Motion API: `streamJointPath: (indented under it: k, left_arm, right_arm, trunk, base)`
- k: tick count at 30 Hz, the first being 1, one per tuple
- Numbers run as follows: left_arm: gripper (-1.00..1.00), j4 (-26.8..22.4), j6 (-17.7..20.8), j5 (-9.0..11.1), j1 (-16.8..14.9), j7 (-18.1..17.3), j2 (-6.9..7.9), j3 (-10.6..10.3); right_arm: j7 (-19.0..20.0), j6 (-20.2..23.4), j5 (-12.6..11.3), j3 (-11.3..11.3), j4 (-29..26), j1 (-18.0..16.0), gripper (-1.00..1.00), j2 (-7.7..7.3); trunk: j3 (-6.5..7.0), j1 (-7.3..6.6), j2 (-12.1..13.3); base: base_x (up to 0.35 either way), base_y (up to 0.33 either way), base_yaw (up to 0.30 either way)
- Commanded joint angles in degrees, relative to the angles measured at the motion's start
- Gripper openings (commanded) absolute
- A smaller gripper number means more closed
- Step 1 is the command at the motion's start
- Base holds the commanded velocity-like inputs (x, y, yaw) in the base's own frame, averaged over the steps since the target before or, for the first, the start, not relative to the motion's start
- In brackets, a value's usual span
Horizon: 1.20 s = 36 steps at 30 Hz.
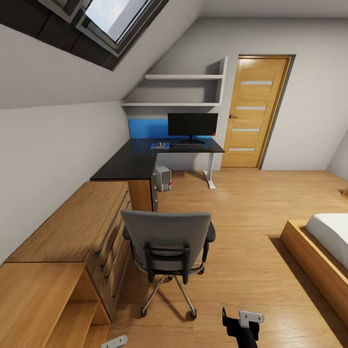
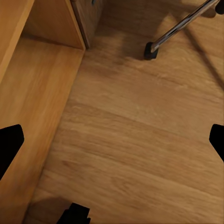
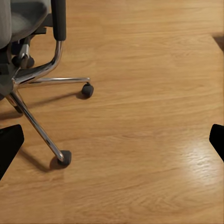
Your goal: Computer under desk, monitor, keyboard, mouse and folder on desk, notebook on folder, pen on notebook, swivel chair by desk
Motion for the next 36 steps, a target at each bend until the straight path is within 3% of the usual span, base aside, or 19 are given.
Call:
streamJointPath:
  k: [1, 29, 32, 36]
  left_arm:
    - [1.0, 0.0, -0.1, 0.2, 0.0, 0.3, -0.02, -0.5]
    - [1.0, 0.0, -1.0, 0.3, 0.0, 0.3, -0.04, -0.5]
    - [1.0, 0.0, -2.3, 0.3, -0.1, 0.3, -0.05, -0.5]
    - [1.0, 0.0, -8.8, 0.3, 0.1, 0.3, -0.15, -0.5]
  right_arm:
    - [-0.4, -0.1, 0.0, 0.5, 0.1, -0.1, 1.0, 0.04]
    - [-0.5, -0.1, 0.0, 0.5, 0.1, -0.1, 1.0, 0.01]
    - [-0.5, -0.1, 0.0, 0.5, 0.1, -0.1, 1.0, -0.02]
    - [-0.5, -0.1, 0.0, 0.5, 0.1, -0.1, 1.0, -0.05]
  trunk:
    - [-0.24, 0.23, -0.5]
    - [-5.27, 6.38, -11.7]
    - [-5.81, 7.04, -12.9]
    - [-6.53, 7.91, -14.5]
  base:
    - [0.0, 0.0, 0.0]
    - [0.0, 0.0, 0.0]
    - [0.0, 0.0, 0.0]
    - [0.0, 0.0, 0.0]
